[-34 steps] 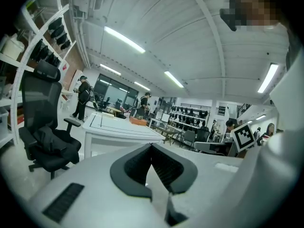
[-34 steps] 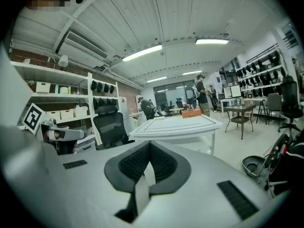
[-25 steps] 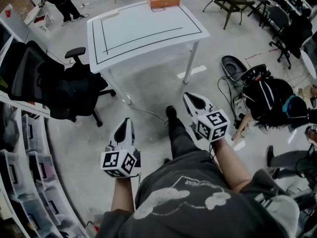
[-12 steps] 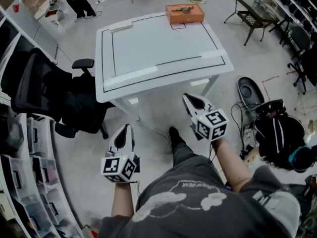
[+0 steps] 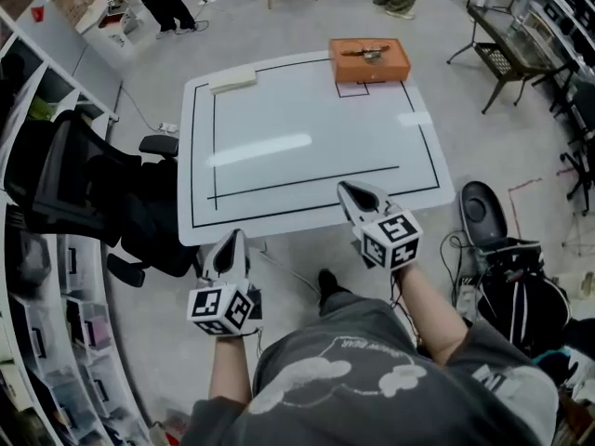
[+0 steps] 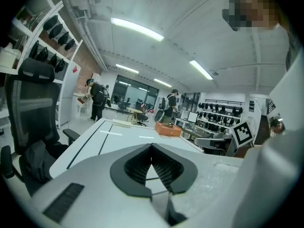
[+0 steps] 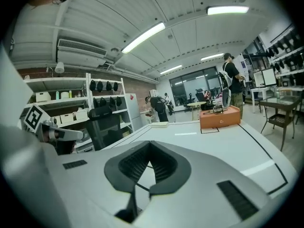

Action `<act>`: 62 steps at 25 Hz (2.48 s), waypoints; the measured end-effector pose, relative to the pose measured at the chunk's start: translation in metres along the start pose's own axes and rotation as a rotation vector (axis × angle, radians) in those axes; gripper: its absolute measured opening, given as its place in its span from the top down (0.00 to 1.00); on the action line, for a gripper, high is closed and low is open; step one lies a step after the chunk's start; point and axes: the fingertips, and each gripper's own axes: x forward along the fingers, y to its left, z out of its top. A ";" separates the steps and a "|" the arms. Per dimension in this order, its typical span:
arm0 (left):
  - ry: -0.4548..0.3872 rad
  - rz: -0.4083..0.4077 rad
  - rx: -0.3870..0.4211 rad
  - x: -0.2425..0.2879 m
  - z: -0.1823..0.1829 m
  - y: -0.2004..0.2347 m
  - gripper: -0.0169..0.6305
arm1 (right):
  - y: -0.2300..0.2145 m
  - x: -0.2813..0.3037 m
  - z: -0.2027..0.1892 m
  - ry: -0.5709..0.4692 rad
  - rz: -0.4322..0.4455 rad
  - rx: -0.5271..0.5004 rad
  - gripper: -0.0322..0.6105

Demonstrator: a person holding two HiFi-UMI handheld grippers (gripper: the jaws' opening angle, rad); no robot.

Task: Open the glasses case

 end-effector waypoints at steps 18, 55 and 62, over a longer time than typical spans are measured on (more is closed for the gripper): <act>0.022 -0.013 0.031 0.100 0.043 0.054 0.97 | -0.032 0.082 0.021 0.031 0.028 0.086 0.95; 0.393 -0.033 0.542 0.410 0.077 0.274 0.97 | -0.060 0.436 0.076 0.363 0.140 -0.351 0.40; 0.464 0.032 0.518 0.436 0.058 0.288 0.97 | -0.068 0.469 0.068 0.394 0.153 -0.458 0.42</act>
